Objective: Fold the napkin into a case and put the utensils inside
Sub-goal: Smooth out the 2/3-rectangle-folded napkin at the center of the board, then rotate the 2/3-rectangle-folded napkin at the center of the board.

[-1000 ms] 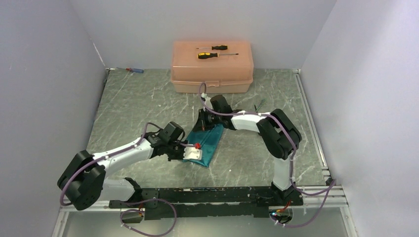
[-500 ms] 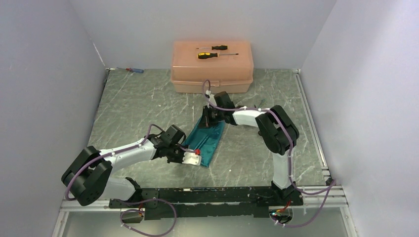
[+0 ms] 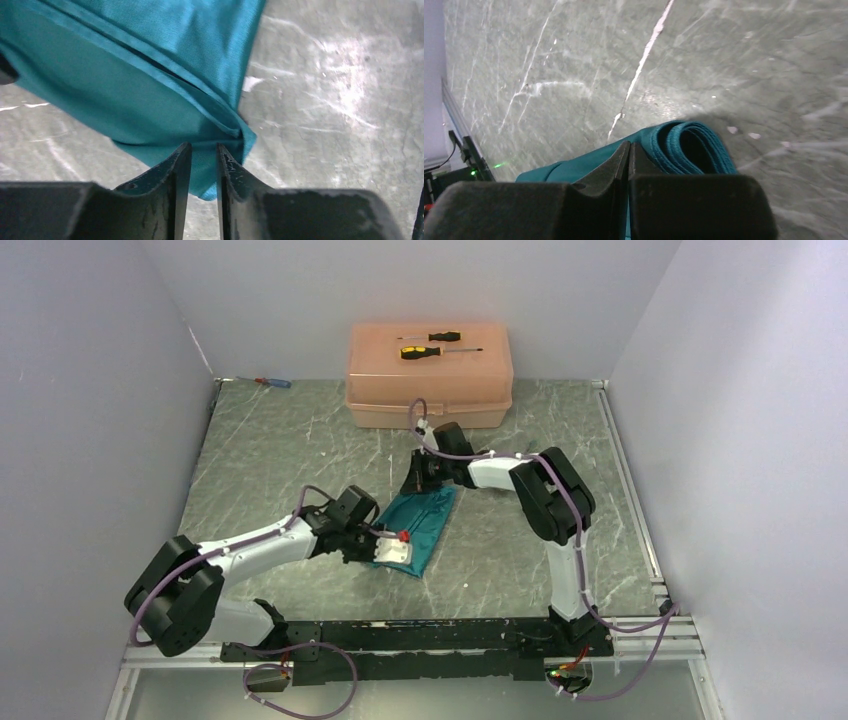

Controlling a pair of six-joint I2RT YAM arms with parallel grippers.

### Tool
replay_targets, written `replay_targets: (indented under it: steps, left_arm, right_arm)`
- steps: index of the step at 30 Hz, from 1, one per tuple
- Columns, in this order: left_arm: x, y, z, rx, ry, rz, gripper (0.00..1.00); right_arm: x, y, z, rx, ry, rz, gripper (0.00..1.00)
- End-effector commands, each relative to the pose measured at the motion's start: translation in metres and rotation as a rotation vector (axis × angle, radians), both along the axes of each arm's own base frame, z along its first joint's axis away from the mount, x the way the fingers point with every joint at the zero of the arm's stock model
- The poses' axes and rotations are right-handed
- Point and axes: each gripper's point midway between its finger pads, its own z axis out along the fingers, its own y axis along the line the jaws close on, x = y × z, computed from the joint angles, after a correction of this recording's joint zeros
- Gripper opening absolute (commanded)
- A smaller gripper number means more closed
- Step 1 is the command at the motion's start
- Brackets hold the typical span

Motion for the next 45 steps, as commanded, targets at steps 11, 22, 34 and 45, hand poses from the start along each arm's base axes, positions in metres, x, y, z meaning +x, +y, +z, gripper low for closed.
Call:
replay_targets:
  steps: [11,22,34,45]
  left_arm:
    - [0.008,-0.031,0.067,-0.174,-0.018,0.029,0.48]
    - [-0.024,-0.080,0.050,-0.169,-0.052,-0.235,0.52]
    - [-0.049,-0.134,0.028,-0.175,-0.021,-0.394,0.53]
    - [-0.068,-0.119,-0.016,-0.013,0.055,-0.580,0.45]
  right_arm:
    - [0.010,-0.043,0.087,-0.084,-0.276,-0.102,0.21]
    - [0.020,-0.033,0.085,-0.131,-0.305,-0.051,0.18]
    - [0.041,0.049,0.049,-0.234,-0.351,0.147,0.16]
    - [0.037,0.015,0.000,-0.349,-0.298,0.141,0.12]
